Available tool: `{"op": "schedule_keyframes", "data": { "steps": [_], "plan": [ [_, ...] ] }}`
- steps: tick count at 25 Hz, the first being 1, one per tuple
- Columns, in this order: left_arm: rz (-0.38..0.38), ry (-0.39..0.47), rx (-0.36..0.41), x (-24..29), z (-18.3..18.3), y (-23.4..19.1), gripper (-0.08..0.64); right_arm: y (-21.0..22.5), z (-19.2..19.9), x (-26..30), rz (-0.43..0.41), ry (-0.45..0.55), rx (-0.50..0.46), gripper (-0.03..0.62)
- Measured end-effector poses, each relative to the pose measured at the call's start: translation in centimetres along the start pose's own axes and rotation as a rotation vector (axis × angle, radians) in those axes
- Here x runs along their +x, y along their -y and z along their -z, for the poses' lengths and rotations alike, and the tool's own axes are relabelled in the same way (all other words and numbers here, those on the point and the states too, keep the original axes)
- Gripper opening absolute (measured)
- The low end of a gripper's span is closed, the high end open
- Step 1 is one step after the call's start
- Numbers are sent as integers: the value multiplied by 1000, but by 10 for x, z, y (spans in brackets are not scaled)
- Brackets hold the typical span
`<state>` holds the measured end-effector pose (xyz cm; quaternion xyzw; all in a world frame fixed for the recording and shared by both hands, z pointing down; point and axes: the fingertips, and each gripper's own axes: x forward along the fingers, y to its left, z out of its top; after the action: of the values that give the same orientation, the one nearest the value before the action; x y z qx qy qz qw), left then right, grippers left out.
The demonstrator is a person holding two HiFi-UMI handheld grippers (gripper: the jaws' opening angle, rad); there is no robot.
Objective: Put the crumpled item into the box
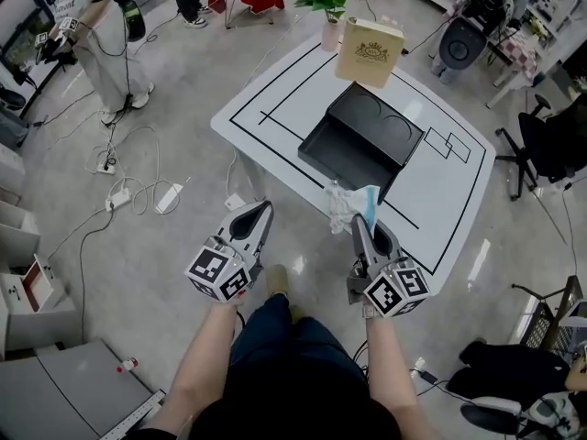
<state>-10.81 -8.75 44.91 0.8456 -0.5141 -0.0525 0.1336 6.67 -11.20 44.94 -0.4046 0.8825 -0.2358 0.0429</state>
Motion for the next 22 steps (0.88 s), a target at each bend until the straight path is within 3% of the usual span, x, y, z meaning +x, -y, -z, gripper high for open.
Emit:
{"op": "schedule_keyframes", "data": {
  "steps": [12, 22],
  "plan": [
    [90, -32, 7, 75, -11, -40, 0, 34, -19, 56, 83, 6, 14, 58],
    [169, -63, 15, 118, -3, -52, 0, 57, -23, 80, 171, -46, -14, 58]
  ]
}}
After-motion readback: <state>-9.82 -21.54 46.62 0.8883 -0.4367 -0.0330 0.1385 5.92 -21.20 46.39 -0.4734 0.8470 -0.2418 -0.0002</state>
